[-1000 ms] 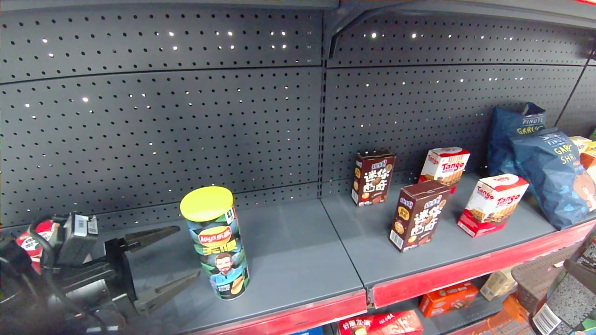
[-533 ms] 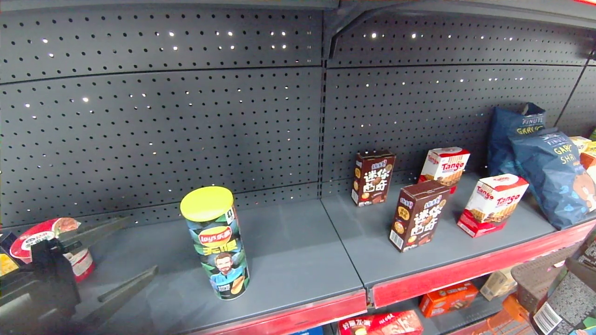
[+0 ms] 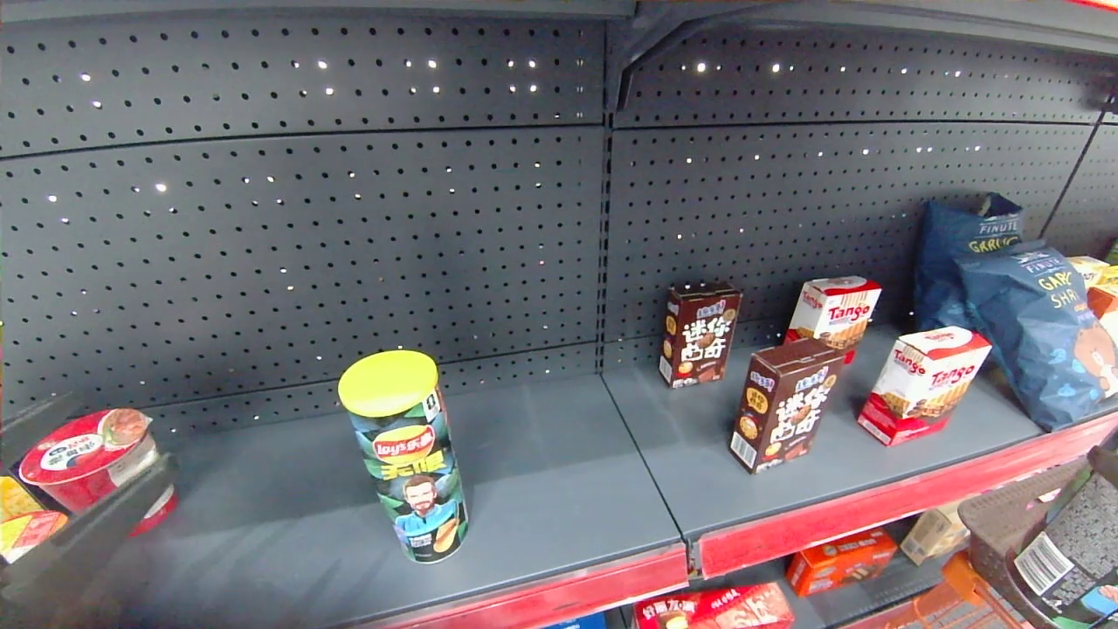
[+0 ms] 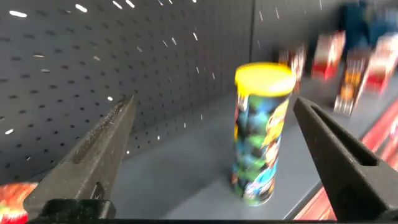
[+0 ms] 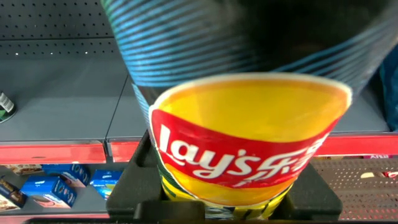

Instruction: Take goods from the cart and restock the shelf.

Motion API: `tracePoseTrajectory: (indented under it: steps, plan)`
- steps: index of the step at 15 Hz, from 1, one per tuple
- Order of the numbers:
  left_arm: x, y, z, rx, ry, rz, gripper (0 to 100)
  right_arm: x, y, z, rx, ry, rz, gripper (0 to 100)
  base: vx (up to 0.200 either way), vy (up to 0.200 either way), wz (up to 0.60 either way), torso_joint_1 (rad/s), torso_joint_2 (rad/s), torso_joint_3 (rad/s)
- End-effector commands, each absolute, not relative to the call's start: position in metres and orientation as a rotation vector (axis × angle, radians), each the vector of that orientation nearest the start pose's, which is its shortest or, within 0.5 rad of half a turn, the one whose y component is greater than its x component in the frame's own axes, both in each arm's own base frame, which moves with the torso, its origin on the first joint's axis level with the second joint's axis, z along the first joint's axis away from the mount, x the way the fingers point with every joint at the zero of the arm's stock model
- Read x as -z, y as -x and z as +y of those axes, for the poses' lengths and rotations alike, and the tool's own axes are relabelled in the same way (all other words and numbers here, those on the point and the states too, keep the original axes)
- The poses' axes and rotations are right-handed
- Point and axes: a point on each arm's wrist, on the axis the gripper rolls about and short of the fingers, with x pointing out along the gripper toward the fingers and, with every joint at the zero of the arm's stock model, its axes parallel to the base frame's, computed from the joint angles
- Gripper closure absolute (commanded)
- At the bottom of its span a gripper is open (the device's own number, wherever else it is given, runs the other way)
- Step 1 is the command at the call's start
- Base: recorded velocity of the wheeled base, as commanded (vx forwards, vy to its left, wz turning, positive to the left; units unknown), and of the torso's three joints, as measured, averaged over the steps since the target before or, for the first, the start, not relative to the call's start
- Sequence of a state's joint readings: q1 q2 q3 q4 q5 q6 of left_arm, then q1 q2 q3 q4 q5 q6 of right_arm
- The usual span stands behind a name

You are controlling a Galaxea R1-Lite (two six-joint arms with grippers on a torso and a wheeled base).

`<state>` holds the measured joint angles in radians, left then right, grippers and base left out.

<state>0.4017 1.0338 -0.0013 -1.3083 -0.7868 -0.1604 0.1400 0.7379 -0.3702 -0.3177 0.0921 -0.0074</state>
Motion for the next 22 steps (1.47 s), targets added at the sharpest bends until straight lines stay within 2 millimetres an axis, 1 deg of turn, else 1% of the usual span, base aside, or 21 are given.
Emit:
tracePoseTrajectory:
  steps: [1, 2, 5, 6, 7, 8, 10, 11, 13, 15, 17, 18, 19, 21, 22]
  plan:
    - [-0.184, -0.059, 0.010, 0.338, 0.033, -0.322, 0, -0.209, -0.069, 0.012, -0.232, 0.010, 0.031, 100, 0.000, 0.000, 0.00, 0.000, 0.00, 0.000]
    - [-0.184, -0.052, 0.007, 0.328, 0.046, -0.337, 0, -0.210, -0.069, 0.012, -0.230, 0.010, 0.025, 100, 0.000, 0.000, 0.00, 0.000, 0.00, 0.000]
    - [-0.174, -0.019, -0.007, 0.330, 0.066, -0.357, 0, -0.213, -0.066, 0.011, -0.229, 0.012, 0.008, 100, 0.000, 0.000, 0.00, 0.000, 0.00, 0.000]
    - [-0.170, -0.005, -0.014, 0.335, 0.085, -0.358, 0, -0.213, -0.064, 0.011, -0.227, 0.012, -0.001, 100, 0.000, 0.000, 0.00, 0.000, 0.00, 0.000]
    - [-0.169, 0.002, -0.017, 0.340, 0.093, -0.359, 0, -0.214, -0.063, 0.011, -0.227, 0.012, -0.008, 100, 0.000, 0.000, 0.00, 0.000, 0.00, 0.000]
    - [-0.163, 0.018, -0.023, 0.342, 0.109, -0.342, 0, -0.213, -0.060, 0.010, -0.230, 0.012, -0.014, 100, 0.000, 0.000, 0.00, 0.000, 0.00, 0.000]
    - [-0.152, 0.040, -0.033, 0.342, 0.124, -0.320, 0, -0.211, -0.057, 0.010, -0.230, 0.012, -0.017, 100, 0.000, 0.000, 0.00, 0.000, 0.00, 0.000]
    - [-0.148, 0.044, -0.035, 0.338, 0.139, -0.297, 0, -0.211, -0.056, 0.010, -0.230, 0.012, -0.018, 100, 0.000, 0.000, 0.00, 0.000, 0.00, 0.000]
    - [-0.151, 0.046, -0.035, 0.317, 0.140, -0.301, 0, -0.211, -0.056, 0.010, -0.228, 0.010, -0.023, 100, 0.000, 0.000, 0.00, 0.000, 0.00, 0.000]
    - [-0.144, 0.042, -0.034, 0.268, 0.103, -0.286, 0, -0.211, -0.055, 0.010, -0.228, 0.010, -0.026, 100, 0.000, 0.000, 0.00, 0.000, 0.00, 0.000]
    - [-0.131, 0.034, -0.031, 0.111, 0.032, -0.258, 0, -0.212, -0.054, 0.010, -0.225, 0.005, -0.033, 100, 0.000, 0.000, 0.00, 0.000, 0.00, 0.000]
    - [-0.127, 0.033, -0.029, 0.061, 0.014, -0.246, 0, -0.213, -0.054, 0.009, -0.225, 0.005, -0.036, 100, 0.000, 0.000, 0.00, 0.000, 0.00, 0.000]
    - [-0.122, 0.031, -0.026, -0.024, 0.004, -0.224, 0, -0.212, -0.053, 0.009, -0.221, 0.004, -0.039, 100, 0.000, 0.000, 0.00, 0.000, 0.00, 0.000]
    - [-0.104, 0.026, -0.018, -0.281, -0.042, -0.136, 0, -0.213, -0.049, 0.008, -0.211, 0.005, -0.054, 100, 0.000, 0.000, 0.00, 0.000, 0.00, 0.000]
    - [-0.103, 0.026, -0.017, -0.307, -0.046, -0.130, 0, -0.213, -0.049, 0.008, -0.210, 0.005, -0.054, 100, 0.000, 0.000, 0.00, 0.000, 0.00, 0.000]
